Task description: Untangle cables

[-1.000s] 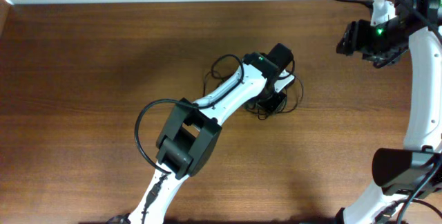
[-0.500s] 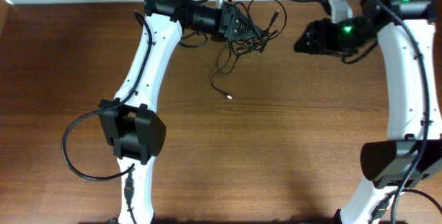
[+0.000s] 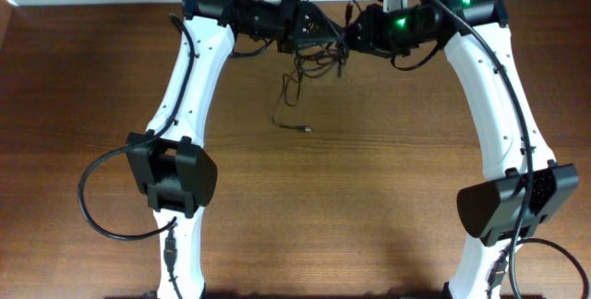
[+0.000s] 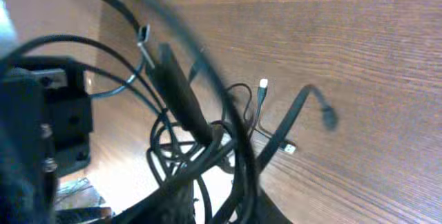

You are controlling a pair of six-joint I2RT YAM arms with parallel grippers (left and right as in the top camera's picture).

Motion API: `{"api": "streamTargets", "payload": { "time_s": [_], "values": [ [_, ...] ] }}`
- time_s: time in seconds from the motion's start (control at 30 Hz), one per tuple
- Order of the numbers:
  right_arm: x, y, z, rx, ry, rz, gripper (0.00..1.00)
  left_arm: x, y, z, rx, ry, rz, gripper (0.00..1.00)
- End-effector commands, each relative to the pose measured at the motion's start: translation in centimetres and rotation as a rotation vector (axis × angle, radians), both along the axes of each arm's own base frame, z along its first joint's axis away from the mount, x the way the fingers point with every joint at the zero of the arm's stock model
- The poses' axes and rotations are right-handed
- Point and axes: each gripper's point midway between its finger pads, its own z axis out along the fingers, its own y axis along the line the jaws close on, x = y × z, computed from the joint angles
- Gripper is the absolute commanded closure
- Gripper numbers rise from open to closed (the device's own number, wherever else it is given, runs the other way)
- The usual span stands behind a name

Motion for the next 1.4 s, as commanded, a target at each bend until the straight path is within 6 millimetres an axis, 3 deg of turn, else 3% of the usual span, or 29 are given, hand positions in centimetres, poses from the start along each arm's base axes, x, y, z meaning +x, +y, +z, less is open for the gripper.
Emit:
{"api": "streamTargets", "payload": {
  "time_s": [0.0,0.1,0.17,0.3,0.43,0.47,0.57,0.6,0.63,0.7,0.73,0.8,0.83,0.87,0.9,0.97,1.0,1.03,1.07,1.13,1.23,1.3,1.37],
  "values": [
    [0.9,-4.2,-1.9,-0.118,0.040,-0.114,0.96,1.7,3.8,2.5,-0.057,-0.100,0.057,1.00],
    [0.0,-11.5,-3.4,-0.254,0.126,-0.235,0.96,8.0,10.3,-1.9,0.218,-0.156,0.383,1.00],
    [-1.2,-15.7,-3.9,-0.331,0.167,-0.274,0.96,10.5,15.2,-5.6,0.451,-0.115,0.577,1.00],
    [-2.4,-22.9,-4.9,-0.462,0.230,-0.405,0.96,10.6,20.1,-9.6,0.729,-0.113,0.669,1.00],
    [-4.8,-33.0,-5.3,-0.547,0.325,-0.685,0.96,10.0,25.6,-12.0,0.954,-0.077,0.749,1.00],
    [-5.2,-34.0,-5.3,-0.531,0.337,-0.712,0.96,9.9,26.6,-12.4,0.992,-0.065,0.765,1.00],
    [-6.1,-33.9,-5.5,-0.497,0.372,-0.692,0.96,9.1,29.6,-13.6,1.171,-0.082,0.776,1.00],
    [-6.5,-33.7,-5.5,-0.493,0.383,-0.674,0.96,8.7,31.1,-14.0,1.265,-0.074,0.795,1.00],
    [-6.1,-32.3,-5.3,-0.442,0.360,-0.604,0.96,8.5,30.5,-14.1,1.245,-0.069,0.772,1.00],
    [-4.9,-28.2,-4.6,-0.332,0.264,-0.404,0.96,8.3,26.7,-13.5,1.102,-0.151,0.633,1.00],
    [-4.4,-25.6,-4.3,-0.307,0.228,-0.314,0.89,8.1,23.7,-12.7,0.984,-0.202,0.553,1.00],
    [-4.0,-21.2,-4.2,-0.310,0.202,-0.197,0.62,7.5,18.0,-9.7,0.694,-0.277,0.438,1.00],
    [-3.9,-18.5,-4.2,-0.316,0.188,-0.133,0.44,7.1,15.7,-6.8,0.484,-0.304,0.393,1.00],
    [-3.8,-15.7,-4.0,-0.305,0.165,-0.066,0.39,6.5,14.4,-4.3,0.323,-0.323,0.356,1.00],
    [-3.8,-12.9,-3.7,-0.278,0.137,-0.006,0.39,6.3,13.8,-2.8,0.228,-0.294,0.341,1.00],
    [-3.6,-7.3,-2.6,-0.198,0.056,0.114,0.38,6.2,13.6,-2.6,0.219,-0.183,0.358,0.99],
    [-3.6,-5.5,-2.3,-0.189,0.011,0.170,0.34,6.1,13.5,-2.5,0.211,-0.127,0.363,1.00],
    [-3.6,-2.2,-1.9,-0.191,-0.065,0.253,0.30,5.6,12.8,-1.8,0.166,-0.097,0.336,1.00],
    [-3.5,-0.8,-1.7,-0.188,-0.102,0.281,0.29,5.2,12.1,-1.6,0.151,-0.096,0.315,1.00],
    [-2.6,4.0,-0.3,-0.163,-0.255,0.356,0.29,3.6,9.5,-0.5,0.079,-0.054,0.232,1.00],
    [-2.3,7.1,0.4,-0.150,-0.354,0.401,0.29,2.5,8.0,0.4,0.032,0.007,0.180,1.00],
    [-0.1,6.2,0.2,-0.229,-0.377,0.292,0.32,1.8,6.9,0.9,0.005,0.010,0.141,1.00],
    [0.3,6.4,0.0,-0.230,-0.385,0.290,0.34,1.4,6.4,1.2,-0.016,0.014,0.119,1.00]
  ]
}}
